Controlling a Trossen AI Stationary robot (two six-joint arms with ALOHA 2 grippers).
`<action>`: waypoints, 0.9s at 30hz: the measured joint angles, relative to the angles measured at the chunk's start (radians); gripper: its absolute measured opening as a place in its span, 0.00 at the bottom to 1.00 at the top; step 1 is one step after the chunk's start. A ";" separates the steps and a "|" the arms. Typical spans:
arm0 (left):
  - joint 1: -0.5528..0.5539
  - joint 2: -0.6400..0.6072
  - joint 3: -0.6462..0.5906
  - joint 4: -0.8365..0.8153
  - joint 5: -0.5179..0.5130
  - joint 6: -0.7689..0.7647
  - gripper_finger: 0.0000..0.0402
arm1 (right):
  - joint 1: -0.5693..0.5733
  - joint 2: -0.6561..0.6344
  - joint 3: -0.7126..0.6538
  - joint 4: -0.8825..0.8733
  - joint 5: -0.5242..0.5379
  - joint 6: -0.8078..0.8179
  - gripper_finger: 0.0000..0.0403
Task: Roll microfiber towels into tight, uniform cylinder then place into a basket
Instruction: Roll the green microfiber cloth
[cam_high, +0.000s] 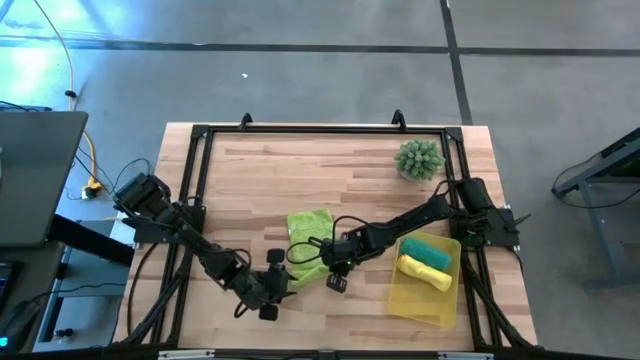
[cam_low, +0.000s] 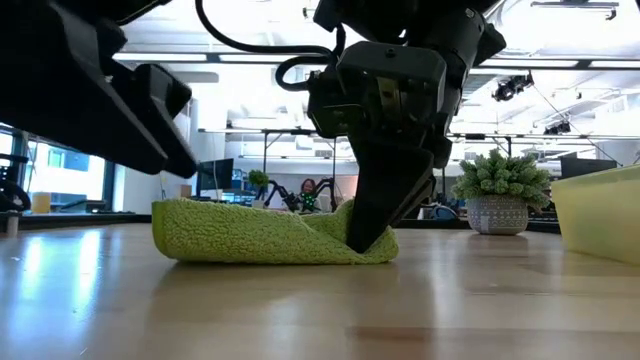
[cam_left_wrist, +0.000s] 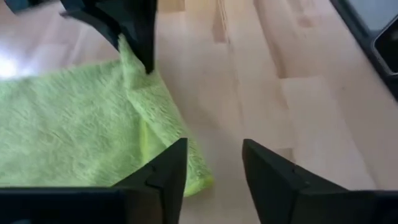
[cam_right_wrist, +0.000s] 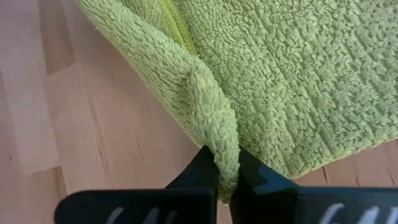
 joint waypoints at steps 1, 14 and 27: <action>0.000 0.000 0.000 0.000 -0.012 0.019 0.38 | 0.000 0.000 0.000 0.000 0.000 0.000 0.00; 0.029 0.056 -0.001 0.010 -0.044 -0.066 0.47 | 0.000 0.000 0.000 0.000 -0.002 0.019 0.00; 0.060 0.127 0.000 0.015 -0.024 -0.204 0.29 | 0.003 0.000 0.000 -0.001 -0.003 0.015 0.00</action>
